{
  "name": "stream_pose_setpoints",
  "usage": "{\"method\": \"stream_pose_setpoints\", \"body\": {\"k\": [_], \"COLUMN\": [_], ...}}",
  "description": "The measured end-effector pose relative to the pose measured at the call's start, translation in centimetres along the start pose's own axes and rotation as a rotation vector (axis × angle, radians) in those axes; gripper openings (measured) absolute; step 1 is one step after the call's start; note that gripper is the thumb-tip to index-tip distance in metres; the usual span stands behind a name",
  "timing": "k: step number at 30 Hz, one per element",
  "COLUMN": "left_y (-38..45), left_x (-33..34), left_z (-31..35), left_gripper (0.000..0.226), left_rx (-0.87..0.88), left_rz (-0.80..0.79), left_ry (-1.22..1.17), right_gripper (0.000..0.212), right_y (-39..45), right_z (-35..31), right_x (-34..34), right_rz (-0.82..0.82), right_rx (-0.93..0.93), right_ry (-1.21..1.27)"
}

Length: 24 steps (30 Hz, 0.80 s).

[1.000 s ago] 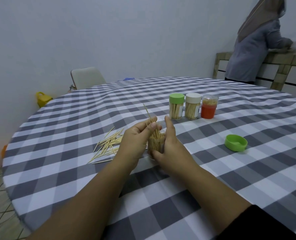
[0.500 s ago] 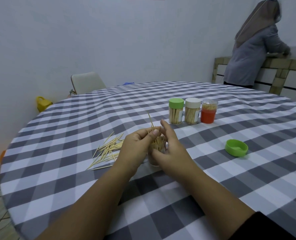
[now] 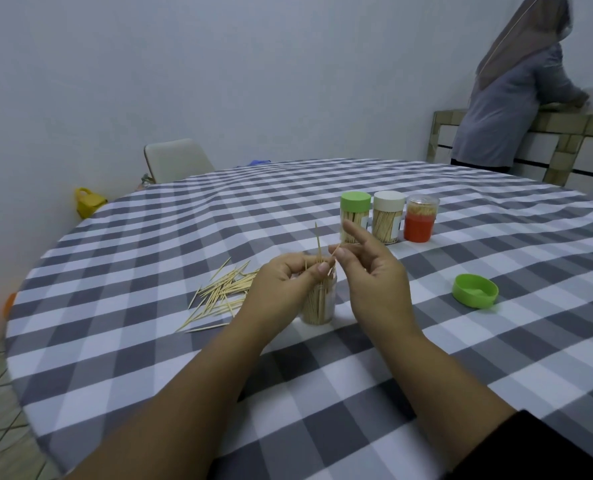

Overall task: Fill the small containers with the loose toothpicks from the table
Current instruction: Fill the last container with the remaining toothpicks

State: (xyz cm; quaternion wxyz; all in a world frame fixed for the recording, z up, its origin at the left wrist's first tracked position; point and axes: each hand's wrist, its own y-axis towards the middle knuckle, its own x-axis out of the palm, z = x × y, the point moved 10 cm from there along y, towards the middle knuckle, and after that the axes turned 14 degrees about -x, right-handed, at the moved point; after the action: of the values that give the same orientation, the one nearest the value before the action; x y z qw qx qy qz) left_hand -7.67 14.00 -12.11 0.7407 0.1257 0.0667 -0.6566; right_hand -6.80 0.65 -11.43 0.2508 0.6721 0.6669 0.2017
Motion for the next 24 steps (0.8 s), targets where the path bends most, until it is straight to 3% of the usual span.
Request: {"method": "stream_pose_setpoints", "body": {"k": [7,16,24], "left_y": [0.3,0.2,0.0], "left_x": [-0.6,-1.6,0.3], "left_z": [0.0,-0.1,-1.6], "left_gripper": [0.012,0.024,0.044], "left_rx": [0.017,-0.041,-0.207], "left_rz": [0.052,0.075,-0.078], "left_ry": [0.003,0.081,0.181], "right_gripper": [0.025,0.032,0.041], "right_y": [0.1,0.0,-0.7], "right_z": [-0.4,0.3,0.3], "right_x": [-1.4,0.3,3.0], "right_rz": [0.103,-0.048,-0.281], "right_rx": [-0.018,0.045,0.052], "right_ry": [-0.057,-0.056,0.008]}}
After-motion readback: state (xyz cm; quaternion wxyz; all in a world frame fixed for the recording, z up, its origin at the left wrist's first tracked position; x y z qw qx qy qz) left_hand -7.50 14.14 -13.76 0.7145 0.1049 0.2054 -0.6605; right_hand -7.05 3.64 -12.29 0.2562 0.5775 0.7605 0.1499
